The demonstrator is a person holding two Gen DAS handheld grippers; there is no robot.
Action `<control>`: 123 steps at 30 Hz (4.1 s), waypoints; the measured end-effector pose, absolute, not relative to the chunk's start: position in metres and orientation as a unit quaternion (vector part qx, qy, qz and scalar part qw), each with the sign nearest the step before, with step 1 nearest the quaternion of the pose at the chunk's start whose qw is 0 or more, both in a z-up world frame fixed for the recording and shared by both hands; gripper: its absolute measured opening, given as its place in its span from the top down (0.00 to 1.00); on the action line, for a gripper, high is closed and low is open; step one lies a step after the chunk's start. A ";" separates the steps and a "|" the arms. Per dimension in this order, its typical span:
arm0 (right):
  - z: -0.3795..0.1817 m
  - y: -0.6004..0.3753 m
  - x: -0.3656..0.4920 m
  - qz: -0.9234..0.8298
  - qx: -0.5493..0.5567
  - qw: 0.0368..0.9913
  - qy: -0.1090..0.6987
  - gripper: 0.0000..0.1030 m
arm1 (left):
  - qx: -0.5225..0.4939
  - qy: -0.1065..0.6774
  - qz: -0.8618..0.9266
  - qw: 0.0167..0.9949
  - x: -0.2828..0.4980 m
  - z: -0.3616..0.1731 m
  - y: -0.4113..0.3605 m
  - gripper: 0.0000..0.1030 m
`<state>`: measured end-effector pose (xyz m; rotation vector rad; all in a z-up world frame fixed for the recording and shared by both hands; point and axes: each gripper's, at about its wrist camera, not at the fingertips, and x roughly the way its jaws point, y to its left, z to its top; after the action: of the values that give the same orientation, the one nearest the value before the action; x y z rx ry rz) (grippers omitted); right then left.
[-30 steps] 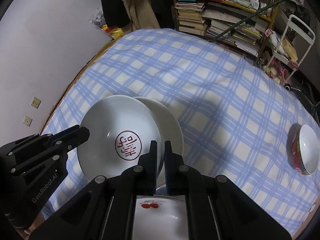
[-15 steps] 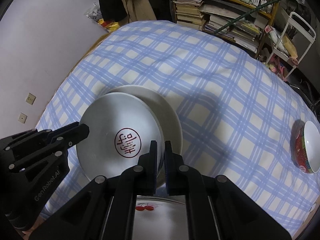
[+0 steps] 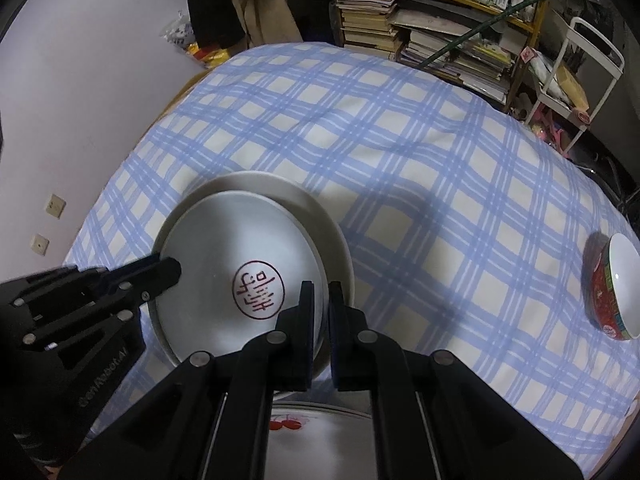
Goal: Organize plates and bowls
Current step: 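Lower the red-character bowl into the plain white bowl with both tools, then open both tools and release the nested bowls, then move both tools to the red-patterned white bowl and close on its rim, then lift the red-patterned bowl and carry it over the nested bowls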
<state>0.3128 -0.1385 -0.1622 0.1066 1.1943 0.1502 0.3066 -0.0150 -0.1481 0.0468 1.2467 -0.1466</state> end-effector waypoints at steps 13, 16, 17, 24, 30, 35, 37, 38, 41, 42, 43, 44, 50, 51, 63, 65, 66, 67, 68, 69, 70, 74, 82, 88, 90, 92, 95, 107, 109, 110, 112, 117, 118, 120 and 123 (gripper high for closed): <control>-0.164 -0.149 0.310 0.071 0.096 0.818 0.563 0.92 | 0.038 0.566 -0.063 0.821 0.302 -0.141 -0.016 0.93; -0.163 -0.152 0.309 0.078 0.111 0.818 0.559 0.92 | 0.045 0.547 -0.058 0.834 0.299 -0.129 -0.014 0.92; -0.162 -0.152 0.309 0.077 0.111 0.818 0.559 0.92 | 0.036 0.548 -0.063 0.833 0.299 -0.127 -0.013 0.92; -0.143 -0.159 0.303 0.084 0.113 0.832 0.536 0.92 | 0.036 0.546 -0.049 0.835 0.293 -0.119 -0.006 0.91; -0.129 -0.178 0.298 0.077 0.116 0.840 0.524 0.83 | 0.039 0.537 -0.042 0.842 0.287 -0.105 -0.012 0.86; -0.122 -0.204 0.288 0.060 0.117 0.848 0.514 0.47 | 0.047 0.537 -0.035 0.842 0.287 -0.097 -0.034 0.85; -0.120 -0.218 0.284 0.049 0.111 0.850 0.513 0.35 | 0.055 0.537 -0.033 0.841 0.288 -0.095 -0.043 0.81; -0.119 -0.226 0.283 0.041 0.109 0.851 0.513 0.30 | 0.058 0.537 -0.033 0.841 0.289 -0.095 -0.047 0.79; -0.117 -0.249 0.280 0.024 0.115 0.852 0.511 0.17 | 0.064 0.542 -0.037 0.837 0.290 -0.094 -0.062 0.64; -0.116 -0.260 0.279 0.016 0.121 0.853 0.508 0.14 | 0.062 0.543 -0.040 0.836 0.291 -0.093 -0.067 0.53; -0.115 -0.267 0.278 0.013 0.125 0.854 0.505 0.10 | 0.059 0.542 -0.042 0.837 0.291 -0.091 -0.071 0.44; -0.112 -0.278 0.277 0.008 0.129 0.855 0.502 0.08 | 0.056 0.540 -0.044 0.839 0.291 -0.089 -0.077 0.39; -0.106 -0.324 0.274 -0.015 0.127 0.856 0.500 0.05 | 0.077 0.529 -0.061 0.843 0.299 -0.080 -0.120 0.21; -0.105 -0.333 0.274 -0.022 0.123 0.857 0.501 0.05 | 0.080 0.530 -0.066 0.841 0.300 -0.080 -0.128 0.21; -0.109 -0.412 0.275 -0.077 0.104 0.853 0.505 0.05 | 0.105 0.561 -0.103 0.815 0.333 -0.086 -0.227 0.21; -0.112 -0.421 0.276 -0.088 0.101 0.853 0.505 0.05 | 0.104 0.561 -0.111 0.813 0.336 -0.089 -0.237 0.21; -0.115 -0.428 0.276 -0.091 0.103 0.851 0.506 0.05 | 0.098 0.562 -0.121 0.813 0.337 -0.092 -0.244 0.21; -0.117 -0.432 0.277 -0.092 0.105 0.850 0.508 0.05 | 0.088 0.560 -0.134 0.813 0.338 -0.094 -0.248 0.21; -0.120 -0.437 0.278 -0.094 0.106 0.847 0.513 0.05 | 0.076 0.561 -0.149 0.811 0.339 -0.097 -0.252 0.21; -0.124 -0.443 0.278 -0.095 0.108 0.843 0.519 0.05 | 0.063 0.567 -0.162 0.805 0.341 -0.101 -0.256 0.21; -0.127 -0.448 0.278 -0.098 0.110 0.840 0.523 0.05 | 0.052 0.576 -0.170 0.798 0.343 -0.107 -0.260 0.21; -0.139 -0.468 0.275 -0.108 0.130 0.830 0.532 0.05 | 0.037 0.592 -0.180 0.785 0.346 -0.125 -0.274 0.21; -0.158 -0.479 0.273 -0.114 0.137 0.818 0.546 0.05 | 0.031 0.607 -0.187 0.772 0.349 -0.148 -0.301 0.21; -0.168 -0.487 0.275 -0.119 0.151 0.810 0.554 0.13 | 0.047 0.607 -0.195 0.769 0.348 -0.153 -0.321 0.21; -0.173 -0.490 0.276 -0.123 0.159 0.804 0.559 0.22 | 0.055 0.609 -0.196 0.767 0.347 -0.158 -0.328 0.21; -0.181 -0.495 0.276 -0.125 0.172 0.794 0.569 0.37 | 0.062 0.611 -0.198 0.764 0.346 -0.164 -0.335 0.21; -0.193 -0.499 0.274 -0.119 0.196 0.780 0.583 0.60 | 0.074 0.613 -0.191 0.763 0.342 -0.170 -0.344 0.25; -0.195 -0.481 0.270 -0.083 0.198 0.785 0.581 0.87 | 0.088 0.621 -0.213 0.749 0.325 -0.176 -0.366 0.92; -0.191 -0.478 0.266 -0.076 0.207 0.783 0.581 0.87 | 0.095 0.619 -0.209 0.751 0.321 -0.174 -0.363 0.92; -0.189 -0.477 0.263 -0.073 0.209 0.783 0.581 0.87 | 0.099 0.619 -0.210 0.750 0.319 -0.173 -0.360 0.92; -0.186 -0.475 0.259 -0.072 0.213 0.784 0.579 0.88 | 0.104 0.620 -0.211 0.748 0.315 -0.170 -0.356 0.92; -0.175 -0.460 0.252 -0.071 0.211 0.786 0.577 0.88 | 0.111 0.605 -0.211 0.759 0.304 -0.150 -0.342 0.92; -0.173 -0.456 0.252 -0.071 0.208 0.788 0.576 0.88 | 0.111 0.603 -0.212 0.761 0.303 -0.147 -0.339 0.92; -0.166 -0.447 0.251 -0.067 0.203 0.791 0.573 0.88 | 0.113 0.594 -0.215 0.767 0.300 -0.137 -0.331 0.92; -0.155 -0.433 0.250 -0.063 0.202 0.796 0.567 0.88 | 0.116 0.584 -0.216 0.774 0.295 -0.122 -0.316 0.92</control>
<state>0.2499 -0.4331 -0.1551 0.4330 1.2189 -0.1343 0.2948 -0.3161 -0.1222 0.2509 1.2654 -0.4672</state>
